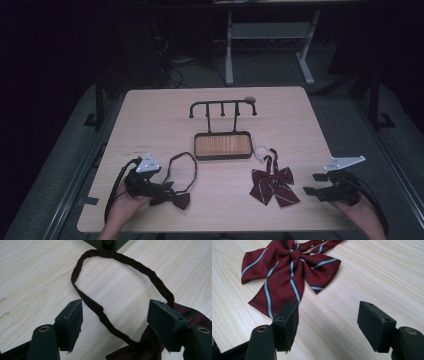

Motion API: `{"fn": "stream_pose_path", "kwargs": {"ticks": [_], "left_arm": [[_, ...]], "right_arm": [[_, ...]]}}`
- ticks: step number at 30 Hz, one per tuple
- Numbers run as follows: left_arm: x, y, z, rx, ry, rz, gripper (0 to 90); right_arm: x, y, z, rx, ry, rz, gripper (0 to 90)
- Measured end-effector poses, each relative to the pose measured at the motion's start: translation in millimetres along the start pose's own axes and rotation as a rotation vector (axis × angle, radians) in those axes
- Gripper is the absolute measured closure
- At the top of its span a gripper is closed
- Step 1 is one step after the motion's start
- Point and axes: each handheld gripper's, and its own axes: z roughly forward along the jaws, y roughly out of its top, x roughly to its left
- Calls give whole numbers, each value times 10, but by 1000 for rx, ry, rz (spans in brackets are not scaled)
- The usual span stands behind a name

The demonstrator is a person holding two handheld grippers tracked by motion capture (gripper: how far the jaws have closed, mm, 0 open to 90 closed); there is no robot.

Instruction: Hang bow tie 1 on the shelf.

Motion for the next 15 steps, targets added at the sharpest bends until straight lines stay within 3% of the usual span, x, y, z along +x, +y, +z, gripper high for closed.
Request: {"fn": "stream_pose_path", "kwargs": {"ticks": [7, 15], "left_arm": [[6, -23, -26, 1, -4, -5, 289], [36, -62, -76, -8, 1, -16, 289]], "right_arm": [[57, 12, 44, 7, 8, -18, 322], [181, 142, 64, 12, 21, -55, 319]]}}
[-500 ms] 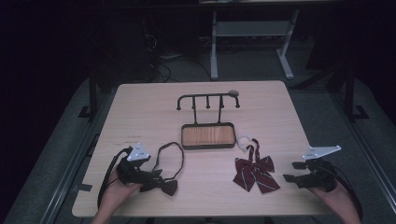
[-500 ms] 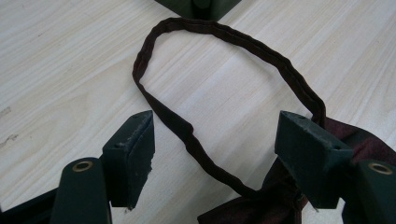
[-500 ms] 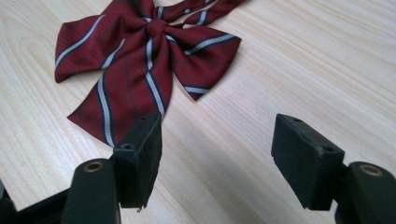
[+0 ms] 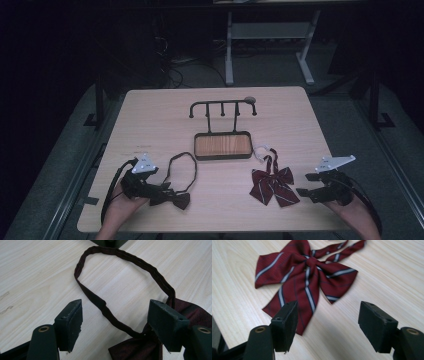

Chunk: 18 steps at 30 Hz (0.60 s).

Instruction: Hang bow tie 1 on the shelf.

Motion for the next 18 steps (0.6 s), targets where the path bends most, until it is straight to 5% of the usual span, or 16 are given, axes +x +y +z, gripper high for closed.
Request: {"fn": "stream_pose_path", "kwargs": {"ticks": [18], "left_arm": [[4, -9, -10, -6, -2, -15, 289]], "right_arm": [[137, 400, -5, 42, 26, -99, 365]]}}
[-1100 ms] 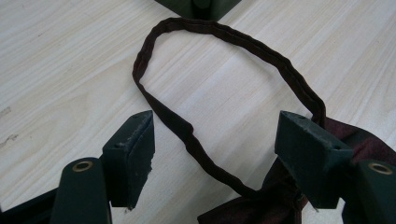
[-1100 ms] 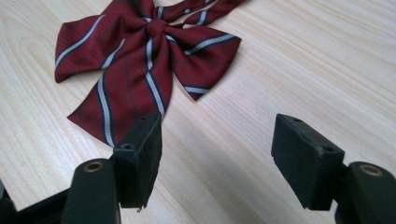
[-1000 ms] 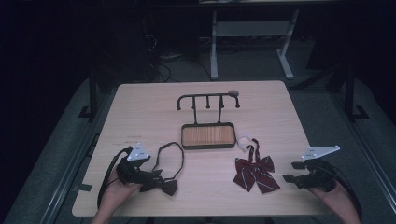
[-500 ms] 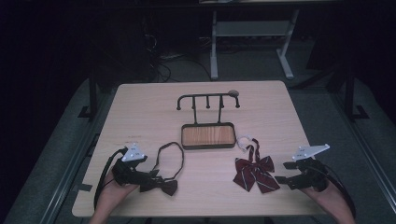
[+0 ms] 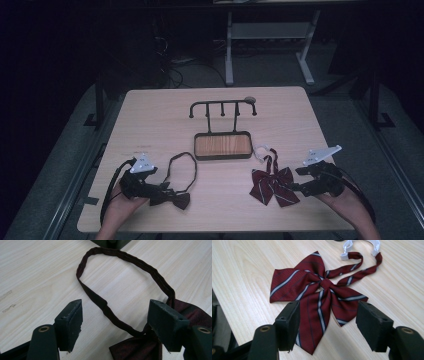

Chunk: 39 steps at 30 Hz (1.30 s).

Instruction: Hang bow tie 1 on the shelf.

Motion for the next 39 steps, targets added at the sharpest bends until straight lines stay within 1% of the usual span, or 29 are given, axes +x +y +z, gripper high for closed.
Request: {"fn": "stream_pose_path", "kwargs": {"ticks": [2, 3, 5, 6, 7, 8, 9, 12, 13, 15, 19, 20, 21, 24, 27, 29, 31, 32, 34, 35, 39], "left_arm": [[1, 1, 4, 1, 0, 1, 289], [5, 5, 3, -1, 1, 4, 289], [7, 7, 1, -1, 3, 3, 289], [7, 7, 1, -1, 3, 3, 289], [15, 8, -3, 2, 1, 3, 289], [15, 8, -3, 2, 1, 3, 289], [11, 3, -1, 5, 0, 0, 289], [12, 2, -4, 2, 1, 4, 289], [10, 2, -10, 1, 1, 1, 289], [17, 5, -16, 3, 6, 11, 289], [18, 0, -11, -3, 3, -1, 289], [18, 0, -11, -3, 3, -1, 289], [18, -2, -10, -3, 2, -4, 289], [18, -4, -11, -3, 1, -5, 289], [16, -2, -11, -4, 1, -4, 289], [17, -2, -10, -3, 0, -3, 289], [11, -3, -5, -13, 0, -14, 289], [15, -4, -9, -10, 0, -10, 289], [17, -4, -11, -8, -2, -11, 289], [25, -4, -11, -8, -1, -3, 289], [24, -4, -10, -6, -3, -5, 289]], "right_arm": [[1, 28, 3, 9, 3, -1, 367], [-4, 71, -3, 11, 9, -8, 366], [-7, 110, -11, 12, 25, -6, 367], [-7, 110, -11, 12, 25, -6, 367], [-3, 165, -7, 19, 23, -14, 370], [-3, 165, -7, 19, 23, -14, 370], [1, 218, 5, 26, 25, -13, 376], [2, 262, 19, 29, 28, -11, 382], [2, 288, 28, 30, 32, -15, 385], [0, 367, 55, 38, 36, -28, 389], [-22, 483, 107, 57, 36, -43, 401], [-22, 483, 107, 57, 36, -43, 401], [-51, 531, 137, 64, 38, -40, 406], [-78, 566, 159, 77, 39, -34, 411], [-148, 635, 201, 93, 42, -32, 425], [-164, 652, 212, 98, 40, -32, 427], [-208, 687, 243, 109, 42, -29, 432], [-237, 715, 271, 120, 40, -29, 435], [-249, 729, 283, 124, 42, -27, 435], [-284, 768, 317, 131, 40, -33, 437], [-326, 824, 362, 140, 37, -37, 446]]}}
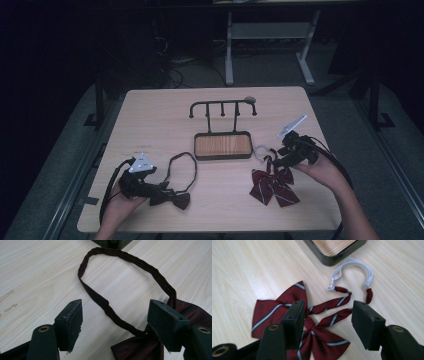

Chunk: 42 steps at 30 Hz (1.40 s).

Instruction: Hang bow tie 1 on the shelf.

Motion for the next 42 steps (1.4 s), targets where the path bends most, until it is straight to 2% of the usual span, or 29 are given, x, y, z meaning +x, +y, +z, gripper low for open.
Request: {"fn": "stream_pose_path", "kwargs": {"ticks": [5, 12, 21, 24, 29, 33, 42], "left_arm": [[3, 2, -5, -5, -1, -1, 289], [16, -3, -3, -2, -3, -1, 289], [20, -3, -2, 2, -6, -2, 290], [26, -5, -4, 1, -5, -4, 290], [33, -8, -5, 2, -5, -4, 290], [36, -11, 0, -2, -5, -5, 290], [33, -7, 4, 4, -8, -4, 290]], "right_arm": [[-124, 80, 88, 26, 8, 12, 462], [-260, 151, 160, 31, 5, 25, 493], [-373, 187, 316, 58, 1, 42, 521], [-437, 195, 368, 62, -6, 61, 545], [-477, 200, 422, 76, -17, 71, 570], [-515, 203, 484, 95, -43, 82, 605], [-547, 201, 549, 121, -55, 87, 644]]}}
